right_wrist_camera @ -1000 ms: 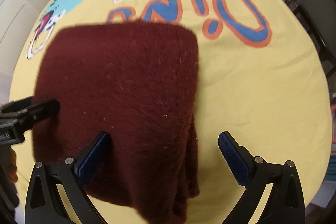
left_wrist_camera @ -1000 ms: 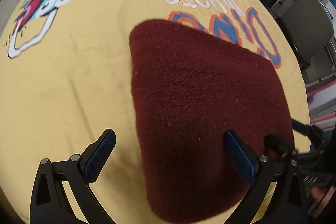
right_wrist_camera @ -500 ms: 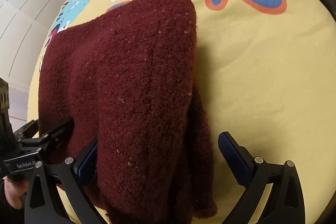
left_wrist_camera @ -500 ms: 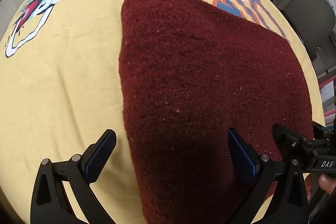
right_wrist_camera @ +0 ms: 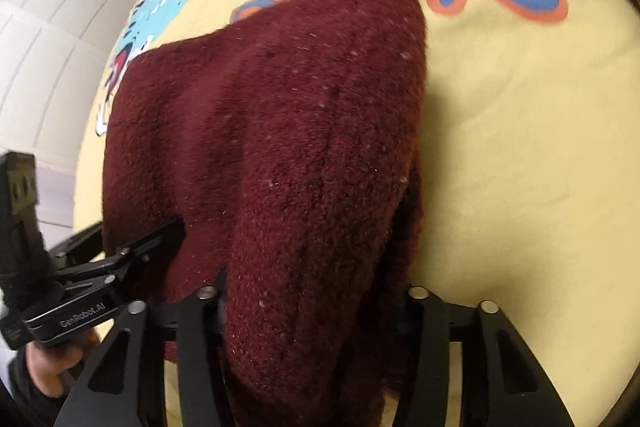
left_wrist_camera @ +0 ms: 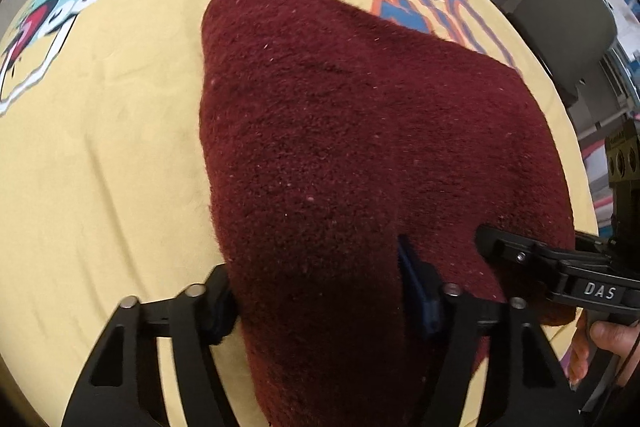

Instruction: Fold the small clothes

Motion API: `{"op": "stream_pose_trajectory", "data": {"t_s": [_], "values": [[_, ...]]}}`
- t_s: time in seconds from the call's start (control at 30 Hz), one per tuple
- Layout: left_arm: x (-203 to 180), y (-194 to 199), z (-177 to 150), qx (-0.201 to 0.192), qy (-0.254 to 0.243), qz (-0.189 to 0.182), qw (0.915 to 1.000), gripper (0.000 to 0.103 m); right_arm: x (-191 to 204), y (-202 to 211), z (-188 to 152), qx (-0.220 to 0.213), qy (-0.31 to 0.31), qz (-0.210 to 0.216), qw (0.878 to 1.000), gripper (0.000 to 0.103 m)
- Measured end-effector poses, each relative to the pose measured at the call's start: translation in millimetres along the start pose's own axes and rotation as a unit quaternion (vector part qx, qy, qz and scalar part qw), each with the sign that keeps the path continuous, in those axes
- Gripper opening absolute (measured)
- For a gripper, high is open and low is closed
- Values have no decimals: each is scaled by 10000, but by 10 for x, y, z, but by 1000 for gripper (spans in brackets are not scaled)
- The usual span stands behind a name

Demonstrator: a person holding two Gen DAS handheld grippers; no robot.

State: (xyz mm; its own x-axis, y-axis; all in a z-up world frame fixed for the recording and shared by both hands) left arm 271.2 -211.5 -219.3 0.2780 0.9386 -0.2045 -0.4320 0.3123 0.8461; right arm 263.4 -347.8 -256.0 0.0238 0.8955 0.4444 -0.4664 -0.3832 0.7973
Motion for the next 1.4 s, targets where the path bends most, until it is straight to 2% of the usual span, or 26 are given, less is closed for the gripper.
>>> {"op": "stream_pose_trajectory", "data": {"t_s": [0.07, 0.13, 0.23, 0.43, 0.5, 0.63, 0.73, 0.83, 0.9, 1.03, 1.1, 1.13, 1.23, 1.27, 1.33, 1.4], "values": [[-35, 97, 35, -51, -72, -60, 9999, 47, 117, 113, 53, -157, 227, -135, 9995, 45], [-59, 251, 79, -120, -92, -220, 9996, 45, 219, 239, 80, -287, 320, -91, 9990, 44], [-32, 491, 156, -287, -133, -404, 9987, 43, 422, 396, 104, -435, 472, 68, 9979, 44], [333, 1126, 231, -758, -12, -459, 9961, 43, 1124, 526, 202, -659, 833, 324, 9938, 44], [530, 1291, 214, -874, 5, -395, 9954, 43, 1421, 467, 213, -670, 962, 350, 9925, 44], [940, 1420, 76, -952, 198, -269, 9949, 43, 1778, 228, 84, -610, 1120, 251, 9915, 44], [1070, 1297, -42, -872, 259, -187, 9957, 44, 1890, -49, -53, -410, 1098, 111, 9930, 45], [1227, 1071, -320, -623, 483, -142, 9968, 45, 1855, -359, -255, -141, 1118, -105, 9936, 46], [1342, 967, -479, -478, 641, -93, 9968, 48, 1829, -460, -321, -134, 1169, -221, 9928, 48], [1399, 920, -576, -649, 657, -35, 9957, 64, 1852, -510, -293, -99, 1133, -235, 9932, 58], [1408, 928, -583, -589, 670, 43, 9960, 71, 1815, -521, -271, -79, 1158, -353, 9926, 64], [1436, 925, -574, -547, 696, 110, 9960, 78, 1833, -537, -193, -115, 1210, -394, 9918, 66], [1554, 990, -576, -518, 801, 254, 9951, 82, 1893, -477, -153, -214, 1312, -436, 9902, 74], [1560, 1019, -577, -498, 834, 289, 9949, 88, 1844, -455, -153, -242, 1355, -488, 9893, 79], [1515, 1013, -538, -466, 865, 350, 9945, 102, 1760, -333, -171, -398, 1497, -600, 9861, 81], [1547, 1108, -538, -469, 922, 416, 9938, 102, 1774, -189, -117, -671, 1592, -647, 9828, 84]]}}
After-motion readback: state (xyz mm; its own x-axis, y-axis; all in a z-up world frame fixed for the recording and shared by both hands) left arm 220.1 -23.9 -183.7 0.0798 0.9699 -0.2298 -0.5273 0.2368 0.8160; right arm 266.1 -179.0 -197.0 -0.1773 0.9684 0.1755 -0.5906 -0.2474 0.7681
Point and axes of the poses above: each gripper's, at about its wrist camera, not at the fingertips, and y roughly against the way its jaws point, x to its left, z to its top, the point moved 8 cm from there along -y, roughly the way its jaws point, and after that the axes turned 12 degrees about -x, right-handed, at the moved point
